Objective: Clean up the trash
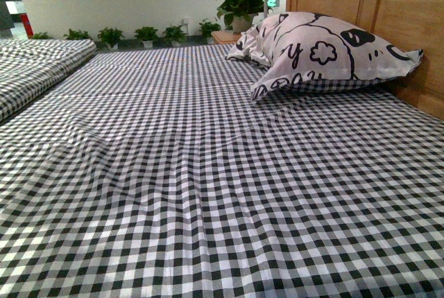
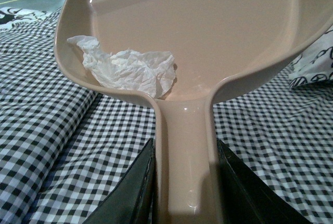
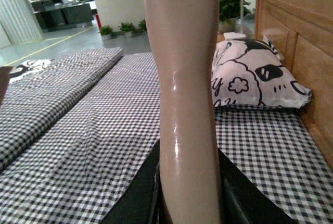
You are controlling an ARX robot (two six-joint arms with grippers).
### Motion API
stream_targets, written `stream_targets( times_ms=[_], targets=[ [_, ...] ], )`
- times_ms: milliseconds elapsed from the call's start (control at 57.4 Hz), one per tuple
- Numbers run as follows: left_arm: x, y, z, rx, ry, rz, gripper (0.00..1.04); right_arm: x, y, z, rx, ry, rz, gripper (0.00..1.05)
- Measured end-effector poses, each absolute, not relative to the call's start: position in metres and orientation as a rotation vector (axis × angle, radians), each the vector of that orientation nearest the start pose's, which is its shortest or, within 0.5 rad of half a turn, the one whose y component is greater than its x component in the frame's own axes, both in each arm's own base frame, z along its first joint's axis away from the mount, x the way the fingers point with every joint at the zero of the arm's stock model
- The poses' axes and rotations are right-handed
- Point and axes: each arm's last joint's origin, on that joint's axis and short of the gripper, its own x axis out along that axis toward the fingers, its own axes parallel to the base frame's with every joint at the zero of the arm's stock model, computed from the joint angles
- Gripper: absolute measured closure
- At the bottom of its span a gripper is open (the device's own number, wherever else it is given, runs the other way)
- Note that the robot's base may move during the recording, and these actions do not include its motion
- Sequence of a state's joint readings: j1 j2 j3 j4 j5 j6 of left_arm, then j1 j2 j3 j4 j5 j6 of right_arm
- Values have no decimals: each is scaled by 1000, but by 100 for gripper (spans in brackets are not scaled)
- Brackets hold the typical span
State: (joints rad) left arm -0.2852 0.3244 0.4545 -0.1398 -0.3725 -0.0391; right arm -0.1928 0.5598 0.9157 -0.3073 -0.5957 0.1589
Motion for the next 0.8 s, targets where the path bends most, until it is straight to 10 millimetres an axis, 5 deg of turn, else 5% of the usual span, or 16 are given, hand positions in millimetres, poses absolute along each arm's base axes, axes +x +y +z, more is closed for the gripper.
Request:
stream_targets(
  times_ms=[801],
  targets=[
    [98, -26, 275, -38, 1, 63, 76, 99, -10, 387, 120, -17, 314, 84]
  ],
)
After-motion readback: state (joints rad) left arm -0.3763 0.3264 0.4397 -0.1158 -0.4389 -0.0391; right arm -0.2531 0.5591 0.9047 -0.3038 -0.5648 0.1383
